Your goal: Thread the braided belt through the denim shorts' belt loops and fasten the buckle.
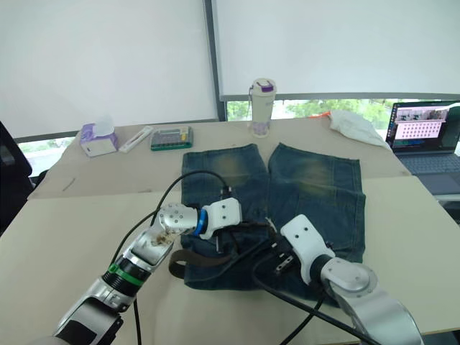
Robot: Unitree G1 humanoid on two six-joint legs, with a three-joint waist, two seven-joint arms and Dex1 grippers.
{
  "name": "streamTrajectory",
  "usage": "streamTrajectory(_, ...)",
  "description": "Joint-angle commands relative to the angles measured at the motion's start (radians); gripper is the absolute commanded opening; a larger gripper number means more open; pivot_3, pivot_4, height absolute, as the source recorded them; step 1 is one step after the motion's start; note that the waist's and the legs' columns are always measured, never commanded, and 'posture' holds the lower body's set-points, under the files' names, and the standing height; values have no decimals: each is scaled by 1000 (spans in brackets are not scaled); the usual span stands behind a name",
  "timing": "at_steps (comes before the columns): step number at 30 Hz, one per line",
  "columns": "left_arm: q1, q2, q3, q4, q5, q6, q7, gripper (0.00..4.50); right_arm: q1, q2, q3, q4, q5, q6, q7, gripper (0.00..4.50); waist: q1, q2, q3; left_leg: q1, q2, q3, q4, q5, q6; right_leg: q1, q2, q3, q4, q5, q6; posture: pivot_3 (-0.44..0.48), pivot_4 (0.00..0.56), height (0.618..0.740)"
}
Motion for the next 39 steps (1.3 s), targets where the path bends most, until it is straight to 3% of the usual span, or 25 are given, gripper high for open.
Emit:
streamTrajectory(1, -22, -5, 11, -34, -8, 8, 12, 0, -16, 8, 12, -47, 29, 4, 1, 50, 0, 0, 0, 0, 0, 0, 0, 0, 0, 0, 0, 0, 0, 0, 0, 0, 150, 740)
streamTrajectory(14, -33, -62, 37, -46, -135, -40, -54, 0, -35, -30, 53, -30, 17, -12, 10, 50, -1, 0, 0, 0, 0, 0, 0, 0, 0, 0, 0, 0, 0, 0, 0, 0, 150, 740)
streamTrajectory(24, -48, -86, 14, 143, -102, -298, -98, 0, -20, 3, 47, 21, 26, -102, 28, 50, 1, 0, 0, 0, 0, 0, 0, 0, 0, 0, 0, 0, -1, 0, 0, 0, 150, 740)
streamTrajectory(31, -38, -114, 16, 188, -104, -289, -89, 0, 46, -59, 66, 18, -20, -205, 44, 50, 0, 0, 0, 0, 0, 0, 0, 0, 0, 0, 0, 0, -1, 0, 0, 0, 150, 740)
streamTrajectory(35, -69, -101, 3, 245, -36, -462, -49, 0, 83, -128, 85, 33, -49, -245, 53, 50, 4, 0, 0, 0, -1, 0, 0, 0, 0, 1, -1, 0, -2, 0, 0, 0, 150, 740)
streamTrajectory(39, -79, -78, -8, 310, 3, -675, -35, 0, 83, -64, 21, 42, -1, -220, 44, 50, 3, 0, 0, 0, 0, 0, 0, 0, 0, 0, -1, 0, -2, 0, 0, 0, 150, 740)
